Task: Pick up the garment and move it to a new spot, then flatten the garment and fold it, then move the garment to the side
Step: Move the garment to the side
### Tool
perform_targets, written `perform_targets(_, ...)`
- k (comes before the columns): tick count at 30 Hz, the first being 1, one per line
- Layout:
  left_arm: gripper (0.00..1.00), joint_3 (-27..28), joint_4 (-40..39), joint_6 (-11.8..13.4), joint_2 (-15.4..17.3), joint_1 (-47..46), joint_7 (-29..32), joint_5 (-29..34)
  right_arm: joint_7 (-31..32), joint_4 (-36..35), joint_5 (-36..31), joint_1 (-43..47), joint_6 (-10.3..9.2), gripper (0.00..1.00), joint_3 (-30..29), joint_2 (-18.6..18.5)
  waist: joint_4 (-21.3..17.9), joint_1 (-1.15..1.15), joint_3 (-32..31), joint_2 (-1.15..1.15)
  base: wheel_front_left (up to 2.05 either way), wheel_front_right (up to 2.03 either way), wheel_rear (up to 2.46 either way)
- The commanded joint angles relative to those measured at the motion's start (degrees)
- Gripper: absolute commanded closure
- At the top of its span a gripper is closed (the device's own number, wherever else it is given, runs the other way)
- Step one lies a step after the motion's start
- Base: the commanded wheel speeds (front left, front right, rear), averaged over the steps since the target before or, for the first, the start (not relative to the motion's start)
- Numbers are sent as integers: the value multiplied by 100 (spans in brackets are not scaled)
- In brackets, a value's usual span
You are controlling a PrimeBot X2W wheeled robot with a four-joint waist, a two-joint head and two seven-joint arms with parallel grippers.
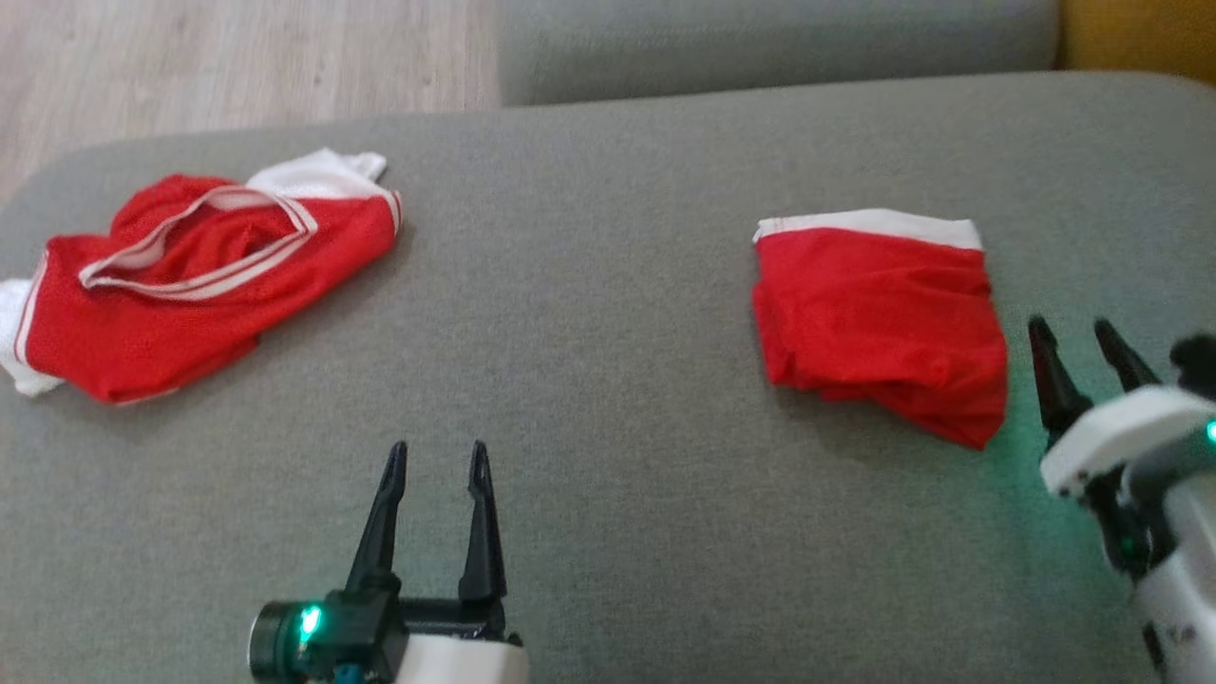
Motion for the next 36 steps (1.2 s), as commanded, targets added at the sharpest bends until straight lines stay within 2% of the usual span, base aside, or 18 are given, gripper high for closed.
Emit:
perform_targets(1,0,104,-222,26,-26,-275,-30,-2,92,8,157,-315,37,0,225,-183,64,-1,208,0,0,0,0)
perform_targets(8,0,-128,-154,24,-26,-531,-30,42,459,771,740,-803,37,0,763,-252,166,-1,525,0,0,0,0)
perform_targets(9,0,-149,-142,12,-26,-558,-30,47,500,822,853,-823,37,7,849,-224,169,-1,556,0,0,0,0)
perform_targets(10,0,-166,-132,1,-26,-578,-30,41,562,835,1000,-827,37,27,953,-179,166,-1,583,0,0,0,0)
perform_targets(11,0,-176,-129,-4,-26,-596,-30,39,617,804,1196,-825,37,77,1047,-133,156,-1,609,0,0,0,0)
perform_targets(12,0,-186,-131,-10,-26,-615,-30,40,650,777,1373,-826,37,100,1122,-122,138,-1,639,0,0,0,0)
perform_targets(16,0,-215,-228,16,-26,-716,-30,72,554,692,1594,-918,37,100,1482,-412,0,-1,793,0,0,0,0)
perform_targets(21,0,-260,-463,-10,-26,-902,-30,239,266,716,1391,-1354,37,100,1717,-1090,-338,-1,1160,0,0,0,0)
perform_targets(28,0,-373,-536,-136,-26,-1373,-30,437,295,853,1368,-2053,37,100,1880,-2026,-744,-1,1879,0,0,0,0)
perform_targets(36,0,-448,-446,-186,-26,-1862,-30,592,105,1552,1616,-2567,37,100,1757,-2524,-922,-1,2341,0,0,0,0)
